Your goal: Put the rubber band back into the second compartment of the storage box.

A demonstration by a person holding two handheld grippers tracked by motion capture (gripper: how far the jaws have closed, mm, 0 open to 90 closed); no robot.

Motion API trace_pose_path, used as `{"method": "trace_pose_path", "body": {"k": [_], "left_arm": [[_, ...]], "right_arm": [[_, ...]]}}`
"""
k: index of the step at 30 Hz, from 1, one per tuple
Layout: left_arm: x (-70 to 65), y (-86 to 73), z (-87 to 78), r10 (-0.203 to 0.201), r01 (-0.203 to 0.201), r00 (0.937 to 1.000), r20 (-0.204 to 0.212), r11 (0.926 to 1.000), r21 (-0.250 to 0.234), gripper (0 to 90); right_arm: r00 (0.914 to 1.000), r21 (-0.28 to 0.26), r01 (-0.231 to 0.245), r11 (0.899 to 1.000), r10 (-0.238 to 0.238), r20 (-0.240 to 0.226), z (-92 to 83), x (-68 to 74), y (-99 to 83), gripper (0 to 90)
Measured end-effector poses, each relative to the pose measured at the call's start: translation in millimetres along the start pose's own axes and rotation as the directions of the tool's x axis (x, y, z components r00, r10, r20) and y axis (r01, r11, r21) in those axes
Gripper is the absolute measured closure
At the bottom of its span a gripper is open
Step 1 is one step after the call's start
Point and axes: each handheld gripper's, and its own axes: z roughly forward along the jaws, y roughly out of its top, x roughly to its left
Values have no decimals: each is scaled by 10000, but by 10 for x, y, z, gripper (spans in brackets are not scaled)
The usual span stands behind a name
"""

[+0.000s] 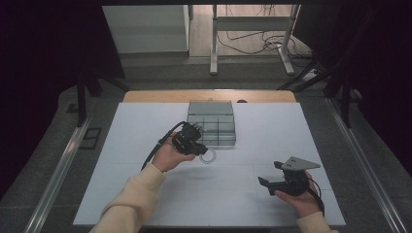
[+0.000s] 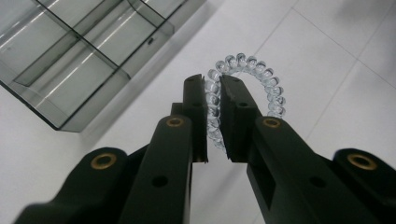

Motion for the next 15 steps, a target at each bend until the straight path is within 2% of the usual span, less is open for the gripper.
{"method": "trace_pose_path", "body": {"k": [15], "left_arm": [[168, 173, 67, -328, 328, 9994, -81, 9994, -57, 818]], "right_arm": [[10000, 50, -4, 10000, 4, 11, 13, -4, -3, 140]]}}
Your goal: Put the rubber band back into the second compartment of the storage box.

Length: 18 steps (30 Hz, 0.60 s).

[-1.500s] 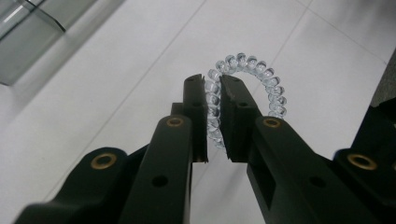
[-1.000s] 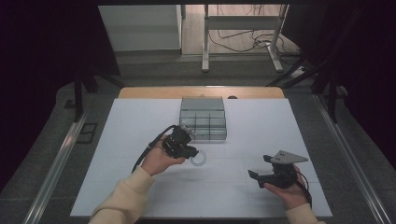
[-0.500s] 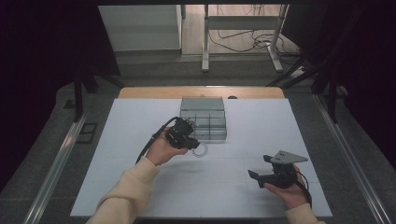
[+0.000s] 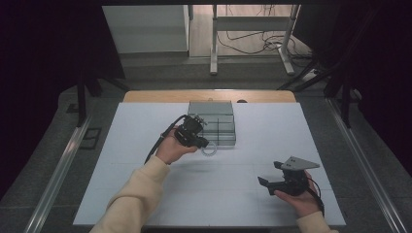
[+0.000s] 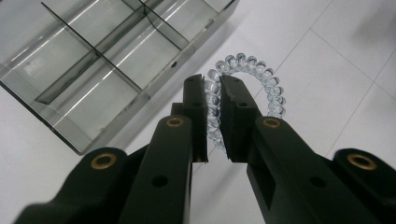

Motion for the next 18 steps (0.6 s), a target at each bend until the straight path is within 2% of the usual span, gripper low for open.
{"method": "trace_pose_path", "body": {"k": [18], "left_arm": [[152, 153, 21, -284, 284, 9995, -108, 9996, -44, 818]], "right_arm": [[10000, 19, 20, 10000, -20, 23, -1, -5, -3, 139]]}}
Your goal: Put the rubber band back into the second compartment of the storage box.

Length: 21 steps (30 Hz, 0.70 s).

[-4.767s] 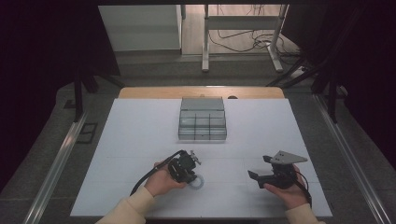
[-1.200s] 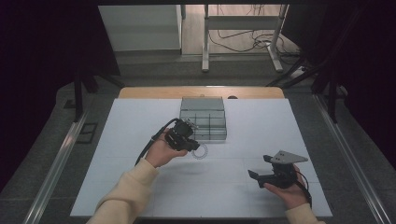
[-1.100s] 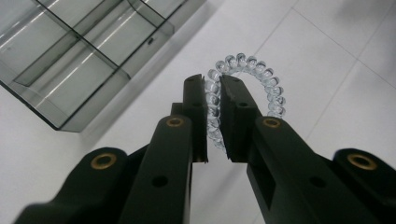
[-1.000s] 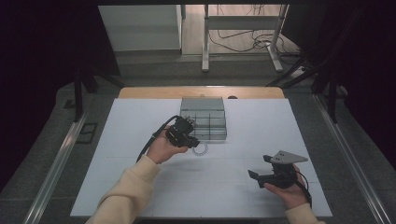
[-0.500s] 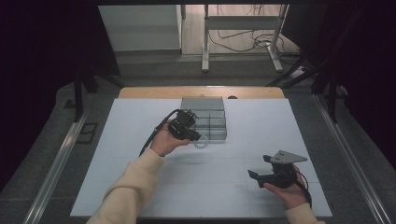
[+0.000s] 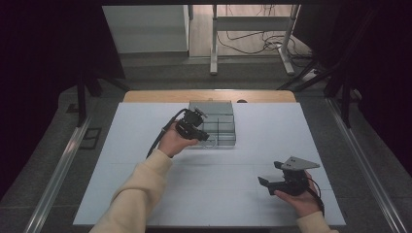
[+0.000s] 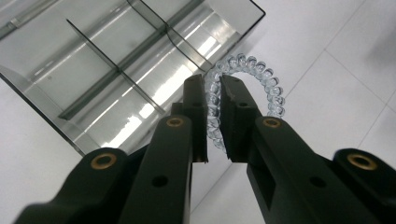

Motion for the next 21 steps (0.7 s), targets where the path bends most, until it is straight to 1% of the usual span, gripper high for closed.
{"method": "trace_pose_path", "body": {"k": [4, 10, 13, 15, 17, 21], "left_arm": [[40, 47, -11, -86, 86, 10000, -29, 10000, -45, 818], [125, 106, -10, -352, 351, 9993, -84, 9993, -93, 818], [155, 131, 8, -405, 405, 9991, -159, 9992, -37, 819], [169, 147, 24, -451, 451, 9989, -116, 9990, -28, 819], [179, 171, 50, -531, 530, 9985, -137, 9986, -39, 818], [199, 210, 91, -567, 567, 9982, -191, 9984, -21, 818]], "right_arm": [[10000, -8, -20, 10000, 20, 1, -2, -1, 0, 139], [10000, 4, 3, 10000, -3, 21, -5, 3, 2, 139], [10000, -33, -12, 10000, 12, 17, -5, 2, 1, 140], [10000, -39, -31, 10000, 31, 24, -7, 0, 1, 139], [10000, -33, -27, 10000, 27, 20, -5, 0, 0, 139], [10000, -24, -34, 10000, 34, 20, -11, 0, 1, 139]]}}
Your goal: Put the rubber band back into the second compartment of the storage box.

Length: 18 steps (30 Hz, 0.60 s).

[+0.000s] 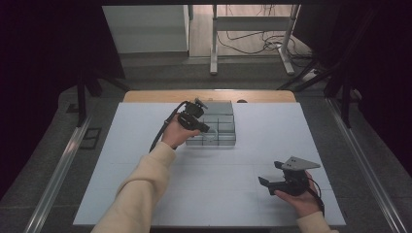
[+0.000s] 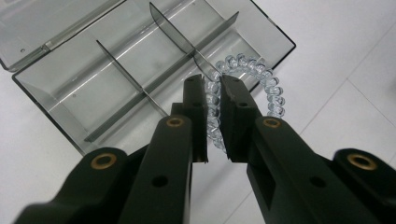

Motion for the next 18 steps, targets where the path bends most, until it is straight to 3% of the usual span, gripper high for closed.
{"method": "trace_pose_path", "body": {"k": [18], "left_arm": [[148, 178, 66, -499, 491, 9984, -259, 9984, -293, 818]], "right_arm": [[10000, -63, -17, 10000, 17, 19, -2, -7, -5, 139]]}}
